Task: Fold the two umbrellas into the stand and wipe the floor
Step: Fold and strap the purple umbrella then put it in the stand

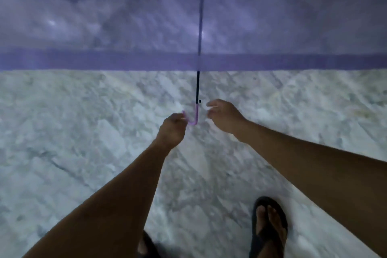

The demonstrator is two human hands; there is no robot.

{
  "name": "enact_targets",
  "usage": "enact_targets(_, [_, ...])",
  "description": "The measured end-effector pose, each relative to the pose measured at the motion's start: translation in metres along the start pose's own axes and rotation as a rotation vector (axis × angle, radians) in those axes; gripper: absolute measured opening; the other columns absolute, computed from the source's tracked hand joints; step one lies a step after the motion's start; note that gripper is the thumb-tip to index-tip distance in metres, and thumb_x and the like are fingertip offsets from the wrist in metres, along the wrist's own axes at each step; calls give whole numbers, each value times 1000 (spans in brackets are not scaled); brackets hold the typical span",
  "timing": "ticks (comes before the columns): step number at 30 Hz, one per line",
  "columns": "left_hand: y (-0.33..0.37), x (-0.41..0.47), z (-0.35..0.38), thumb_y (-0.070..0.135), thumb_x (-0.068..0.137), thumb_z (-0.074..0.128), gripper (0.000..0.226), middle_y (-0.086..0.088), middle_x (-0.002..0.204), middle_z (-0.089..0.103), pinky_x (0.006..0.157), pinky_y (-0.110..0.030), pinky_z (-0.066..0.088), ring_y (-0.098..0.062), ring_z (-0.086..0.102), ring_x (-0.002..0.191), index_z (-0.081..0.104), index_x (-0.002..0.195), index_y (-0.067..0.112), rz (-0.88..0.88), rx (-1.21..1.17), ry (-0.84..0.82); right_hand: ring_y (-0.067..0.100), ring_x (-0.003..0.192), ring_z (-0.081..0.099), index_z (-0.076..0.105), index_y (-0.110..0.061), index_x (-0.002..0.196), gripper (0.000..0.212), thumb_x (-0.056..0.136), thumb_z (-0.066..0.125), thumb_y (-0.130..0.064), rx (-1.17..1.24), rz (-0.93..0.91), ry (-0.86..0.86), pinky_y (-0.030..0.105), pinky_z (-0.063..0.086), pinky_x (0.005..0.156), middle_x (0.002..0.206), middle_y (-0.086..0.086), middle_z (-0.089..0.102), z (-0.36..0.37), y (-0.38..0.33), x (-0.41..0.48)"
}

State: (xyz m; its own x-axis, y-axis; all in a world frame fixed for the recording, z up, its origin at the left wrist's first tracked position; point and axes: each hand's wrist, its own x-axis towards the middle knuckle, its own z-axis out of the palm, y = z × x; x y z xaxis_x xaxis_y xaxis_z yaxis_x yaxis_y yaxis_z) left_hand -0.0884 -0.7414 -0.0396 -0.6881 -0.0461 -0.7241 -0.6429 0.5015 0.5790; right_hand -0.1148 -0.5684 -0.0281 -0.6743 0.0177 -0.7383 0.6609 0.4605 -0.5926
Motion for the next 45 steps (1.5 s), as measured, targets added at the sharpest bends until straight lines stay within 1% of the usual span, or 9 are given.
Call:
enact_targets(5, [56,46,7,-3,103,37,50,-8,123,53,70,-7,43,-8,60,104,30,152,6,190,-249,-145,15,80,48,56,-11,104,17,103,41,-5,-2,-124,95,7,35,46,95,3,52,-25,-67,41])
enact_targets(10, [95,20,-12,13,104,44,14,-8,87,55,54,-14,45,-20,55,73,56,111,9,153,-202,-141,22,96,62,64,-16,85,18,93,60,0,69,-258,46,26,47,79,100,9,65,-50,-117,16])
enact_targets(14, [134,-61,-41,20,105,43,26,-8,77,53,45,-18,49,-23,54,62,53,85,8,114,-202,-244,12,94,67,68,-8,99,12,93,63,1,114,-263,-61,7,49,76,101,9,71,-78,-145,-53])
enact_targets(20, [215,-200,-89,8,100,42,17,-10,75,54,50,-29,54,-23,57,49,55,110,4,219,-122,-191,4,79,62,67,-9,103,11,95,63,-2,207,-183,-54,7,46,60,99,5,68,-121,-203,-200])
enact_targets(24, [275,-309,-106,23,104,39,21,-4,63,51,45,-32,49,-18,51,44,52,98,8,366,-32,-143,13,104,63,68,-20,100,8,96,64,-15,337,-89,39,26,46,81,109,1,71,-163,-246,-312])
enact_targets(28, [348,-424,-113,22,105,37,35,2,62,46,57,-36,38,-21,45,61,46,73,11,652,74,-113,14,103,66,71,-11,105,12,97,64,-18,497,-127,214,30,46,88,110,4,73,-220,-277,-450])
enact_targets(34, [474,-598,-83,17,104,39,34,-34,99,64,67,-39,38,-45,55,83,61,94,-8,862,152,-330,6,86,68,74,-16,94,13,97,65,-24,696,-207,592,31,48,88,90,-6,75,-313,-286,-656])
enact_targets(39, [532,-755,-41,25,103,38,39,-1,59,45,52,-33,31,-25,43,60,52,70,11,1111,272,-475,3,80,70,73,-20,105,13,93,68,-19,834,-344,927,27,46,77,95,-5,77,-365,-256,-825])
enact_targets(45, [512,-943,27,28,102,41,39,-11,62,47,64,-36,37,-28,48,69,52,70,8,1312,300,-647,8,76,66,63,-19,121,33,90,70,-12,976,-504,1287,30,44,73,100,1,74,-369,-174,-1021])
